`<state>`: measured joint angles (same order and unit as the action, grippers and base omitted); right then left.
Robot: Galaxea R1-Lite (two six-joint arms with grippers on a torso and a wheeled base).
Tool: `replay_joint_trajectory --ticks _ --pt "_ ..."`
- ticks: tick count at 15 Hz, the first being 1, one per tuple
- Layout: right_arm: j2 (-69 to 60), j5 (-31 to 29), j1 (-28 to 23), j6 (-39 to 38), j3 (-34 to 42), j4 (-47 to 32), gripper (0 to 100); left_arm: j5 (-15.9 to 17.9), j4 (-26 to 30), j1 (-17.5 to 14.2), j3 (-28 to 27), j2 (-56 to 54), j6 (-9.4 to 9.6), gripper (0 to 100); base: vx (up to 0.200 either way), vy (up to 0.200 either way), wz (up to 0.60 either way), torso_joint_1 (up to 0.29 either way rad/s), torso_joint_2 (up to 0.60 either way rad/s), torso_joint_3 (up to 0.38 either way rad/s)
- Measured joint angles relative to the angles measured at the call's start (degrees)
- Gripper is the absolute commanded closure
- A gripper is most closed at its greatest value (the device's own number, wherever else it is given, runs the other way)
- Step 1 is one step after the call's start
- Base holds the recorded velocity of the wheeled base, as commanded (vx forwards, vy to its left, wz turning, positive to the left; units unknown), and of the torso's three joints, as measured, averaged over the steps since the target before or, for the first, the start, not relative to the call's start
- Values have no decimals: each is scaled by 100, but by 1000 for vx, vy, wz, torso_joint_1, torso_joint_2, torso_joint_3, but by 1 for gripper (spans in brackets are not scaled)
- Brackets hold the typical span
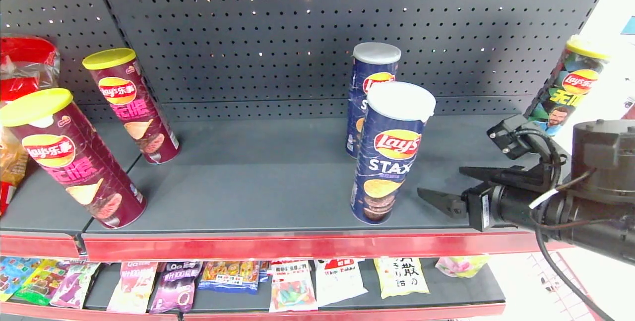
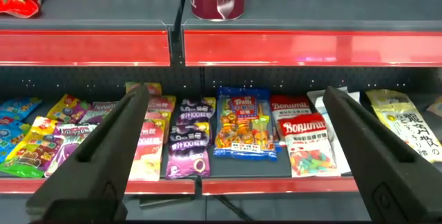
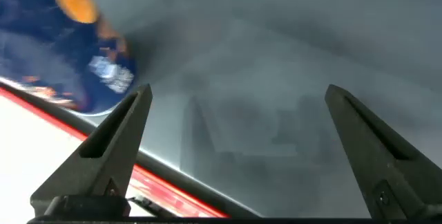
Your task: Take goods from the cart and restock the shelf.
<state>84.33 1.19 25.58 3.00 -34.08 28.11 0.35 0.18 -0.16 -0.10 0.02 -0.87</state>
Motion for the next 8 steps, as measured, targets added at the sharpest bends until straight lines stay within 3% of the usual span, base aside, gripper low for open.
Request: replay_joint_trajectory --ticks 8 --pt "400 -201 336 4 -301 -12 0 2 0 2 0 0 0 0 0 0 0 0 0 0"
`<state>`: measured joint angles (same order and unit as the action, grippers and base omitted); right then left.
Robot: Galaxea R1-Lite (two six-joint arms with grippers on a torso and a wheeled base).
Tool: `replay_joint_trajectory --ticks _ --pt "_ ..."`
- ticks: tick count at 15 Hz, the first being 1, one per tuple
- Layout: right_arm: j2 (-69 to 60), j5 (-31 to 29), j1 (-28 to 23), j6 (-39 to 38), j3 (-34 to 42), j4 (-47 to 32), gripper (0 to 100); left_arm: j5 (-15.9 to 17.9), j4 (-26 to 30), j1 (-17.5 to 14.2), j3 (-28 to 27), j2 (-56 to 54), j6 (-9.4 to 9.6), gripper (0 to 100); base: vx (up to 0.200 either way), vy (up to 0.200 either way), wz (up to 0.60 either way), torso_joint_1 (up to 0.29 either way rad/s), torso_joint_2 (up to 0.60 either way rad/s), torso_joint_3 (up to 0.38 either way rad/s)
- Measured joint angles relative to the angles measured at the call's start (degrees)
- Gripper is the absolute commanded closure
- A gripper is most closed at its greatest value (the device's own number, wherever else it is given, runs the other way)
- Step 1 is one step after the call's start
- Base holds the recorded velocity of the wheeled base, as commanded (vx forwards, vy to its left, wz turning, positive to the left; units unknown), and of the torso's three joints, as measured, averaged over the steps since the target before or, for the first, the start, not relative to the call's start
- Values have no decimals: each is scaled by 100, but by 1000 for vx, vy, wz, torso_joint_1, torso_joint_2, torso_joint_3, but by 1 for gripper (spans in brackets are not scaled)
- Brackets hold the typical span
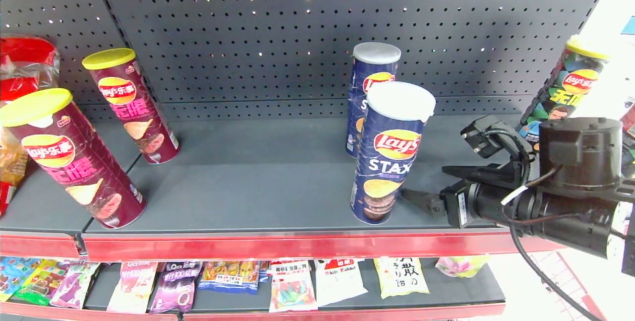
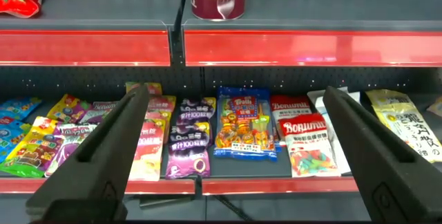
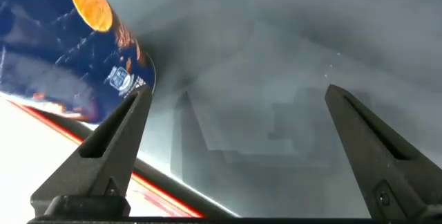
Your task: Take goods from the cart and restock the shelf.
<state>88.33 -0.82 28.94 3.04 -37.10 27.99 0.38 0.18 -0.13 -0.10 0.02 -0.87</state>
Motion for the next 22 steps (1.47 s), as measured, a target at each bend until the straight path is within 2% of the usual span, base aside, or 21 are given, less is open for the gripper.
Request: replay_joint_trajectory --ticks 7,15,18,22 --pt "149 0 179 -2 -61 -5 0 0 0 -2 0 0 0 0 0 0 0 0 0 0" --pt "105 -11 135 -6 -96 -7 0 -2 0 -2 0 0 0 0 0 0 0 0 0 0" --pt "-536 -7 41 -4 276 -22 0 2 0 -2 0 -2 2 0 0 0 0 0 0 0" --pt "-2116 -224 512 18 1502 -67 0 2 0 -2 0 -2 0 0 0 0 0 0 0 0"
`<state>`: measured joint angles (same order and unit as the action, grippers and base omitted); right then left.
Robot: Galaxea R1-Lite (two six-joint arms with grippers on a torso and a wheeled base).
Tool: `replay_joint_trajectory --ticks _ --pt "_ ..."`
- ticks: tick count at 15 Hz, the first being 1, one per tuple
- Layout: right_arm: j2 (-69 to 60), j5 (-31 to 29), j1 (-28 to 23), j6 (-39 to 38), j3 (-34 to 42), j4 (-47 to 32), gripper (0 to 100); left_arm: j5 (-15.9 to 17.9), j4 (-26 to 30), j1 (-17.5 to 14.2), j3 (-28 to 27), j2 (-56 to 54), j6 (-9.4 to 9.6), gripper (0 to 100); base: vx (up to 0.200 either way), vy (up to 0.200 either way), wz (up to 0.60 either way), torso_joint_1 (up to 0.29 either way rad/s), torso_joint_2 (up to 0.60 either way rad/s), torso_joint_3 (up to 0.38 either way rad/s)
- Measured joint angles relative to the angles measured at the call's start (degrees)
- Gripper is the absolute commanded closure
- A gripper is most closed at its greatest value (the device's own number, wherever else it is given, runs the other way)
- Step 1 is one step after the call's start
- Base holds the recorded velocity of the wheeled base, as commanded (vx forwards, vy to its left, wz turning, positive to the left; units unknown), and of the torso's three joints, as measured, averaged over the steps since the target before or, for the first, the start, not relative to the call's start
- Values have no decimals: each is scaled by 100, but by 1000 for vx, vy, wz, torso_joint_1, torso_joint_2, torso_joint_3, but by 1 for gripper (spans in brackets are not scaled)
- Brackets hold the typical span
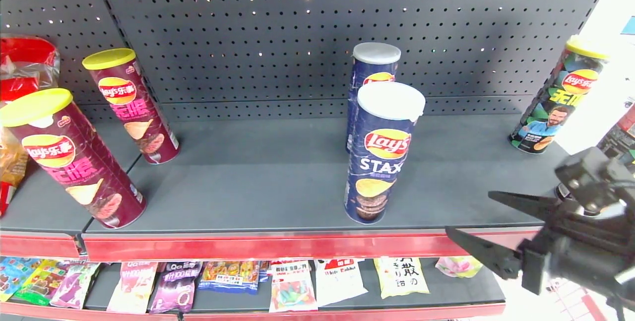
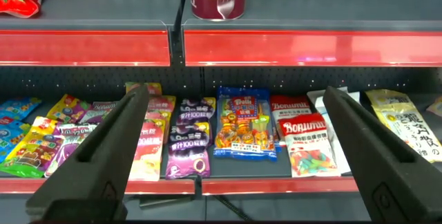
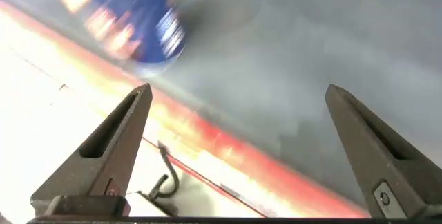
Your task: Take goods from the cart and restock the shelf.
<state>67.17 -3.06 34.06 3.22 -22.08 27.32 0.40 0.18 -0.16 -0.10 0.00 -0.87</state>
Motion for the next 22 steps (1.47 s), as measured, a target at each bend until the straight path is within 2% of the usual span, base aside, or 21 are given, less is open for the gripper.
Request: replay_joint_trajectory --ticks 2,5,7,13,15,19,22 --pt "-953 -61 146 4 491 -412 0 -2 0 0 0 0 0 0 0 0 0 0 0 0" --pt "-2492 -61 48 -11 753 -1958 0 -2 0 0 0 0 0 0 0 0 0 0 0 0" --pt "-3368 -50 -124 -35 835 -2699 0 0 -2 0 0 0 0 0 0 0 0 0 0 0" --pt "-4380 -28 -523 -55 1089 -2921 0 -2 0 0 0 0 0 0 0 0 0 0 0 0" --pt "-4507 115 -973 -57 1141 -2926 0 0 0 0 0 0 0 0 0 0 0 0 0 0" --pt "-5036 443 -2361 -33 1261 -3054 0 -5 -2 0 0 0 0 0 0 0 0 0 0 0" --pt "-5777 480 -3128 -46 1534 -3068 0 -5 0 0 0 0 0 0 0 0 0 0 0 0"
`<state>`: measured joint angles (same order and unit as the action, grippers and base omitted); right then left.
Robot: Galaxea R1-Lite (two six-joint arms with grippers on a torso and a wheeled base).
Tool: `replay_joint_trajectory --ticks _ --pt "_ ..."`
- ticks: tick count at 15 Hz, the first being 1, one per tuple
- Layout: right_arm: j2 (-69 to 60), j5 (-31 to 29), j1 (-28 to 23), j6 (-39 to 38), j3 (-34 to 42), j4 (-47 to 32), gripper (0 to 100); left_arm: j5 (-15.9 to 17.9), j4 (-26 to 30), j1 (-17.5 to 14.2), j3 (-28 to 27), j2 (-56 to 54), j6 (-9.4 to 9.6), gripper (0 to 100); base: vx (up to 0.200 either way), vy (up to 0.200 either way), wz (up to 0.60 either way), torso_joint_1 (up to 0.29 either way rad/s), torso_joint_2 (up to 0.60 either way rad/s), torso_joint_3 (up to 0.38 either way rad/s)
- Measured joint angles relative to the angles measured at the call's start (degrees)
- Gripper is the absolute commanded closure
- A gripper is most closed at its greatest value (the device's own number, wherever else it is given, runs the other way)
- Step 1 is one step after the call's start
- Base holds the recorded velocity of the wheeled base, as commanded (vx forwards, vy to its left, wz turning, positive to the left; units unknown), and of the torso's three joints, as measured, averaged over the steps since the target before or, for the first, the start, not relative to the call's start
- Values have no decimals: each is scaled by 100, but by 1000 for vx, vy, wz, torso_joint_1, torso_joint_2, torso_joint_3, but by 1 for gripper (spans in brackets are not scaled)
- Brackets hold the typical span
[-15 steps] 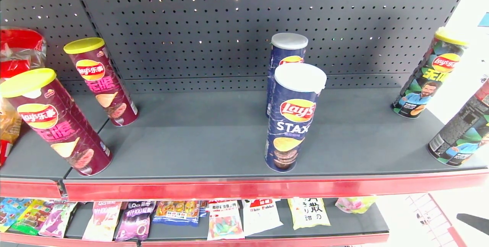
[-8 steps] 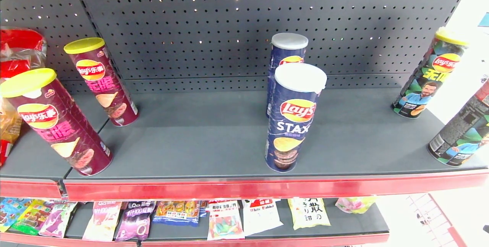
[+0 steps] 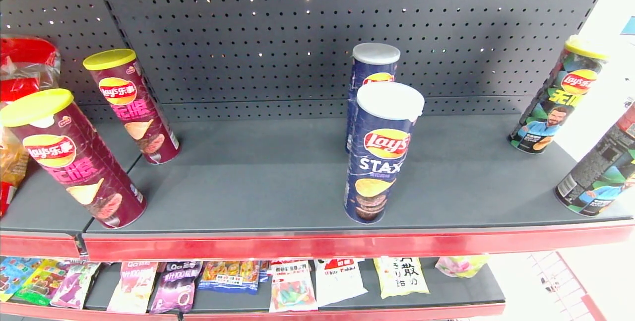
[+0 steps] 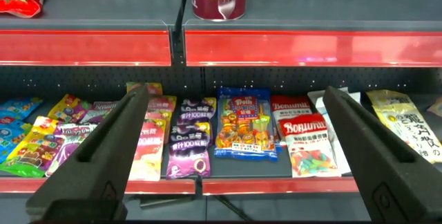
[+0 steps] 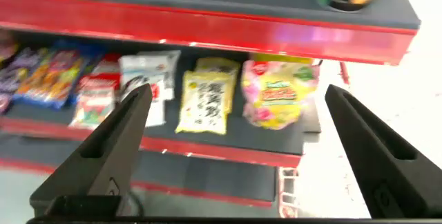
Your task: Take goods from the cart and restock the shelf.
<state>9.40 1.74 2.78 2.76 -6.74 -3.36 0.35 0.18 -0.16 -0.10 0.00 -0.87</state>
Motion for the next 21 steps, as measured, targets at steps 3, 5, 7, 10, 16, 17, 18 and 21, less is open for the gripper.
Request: replay_joint_trajectory --ticks 3,5,7,10,16,17,18,21 --pt "-618 -263 -256 -373 410 197 0 2 0 0 0 0 0 0 0 0 0 0 0 0" --pt "-802 -236 -273 -759 477 263 0 2 0 0 0 0 0 0 0 0 0 0 0 0" --pt "-889 -143 -278 -968 503 282 0 2 0 2 0 0 0 0 0 0 0 0 0 0" --pt "-926 602 -276 -404 517 293 0 2 0 0 0 0 0 0 0 0 0 0 0 0" --pt "-940 -236 -278 -145 650 344 0 2 0 0 5 0 2 0 0 0 0 0 0 0" --pt "-940 -272 -278 -224 656 339 0 5 0 0 5 0 0 0 0 0 0 0 0 0" --pt "-940 -274 -278 -255 664 339 0 2 0 0 5 0 0 0 0 0 0 0 0 0" --pt "-940 -296 -278 -276 672 339 0 0 0 0 0 0 0 0 0 0 0 0 0 0"
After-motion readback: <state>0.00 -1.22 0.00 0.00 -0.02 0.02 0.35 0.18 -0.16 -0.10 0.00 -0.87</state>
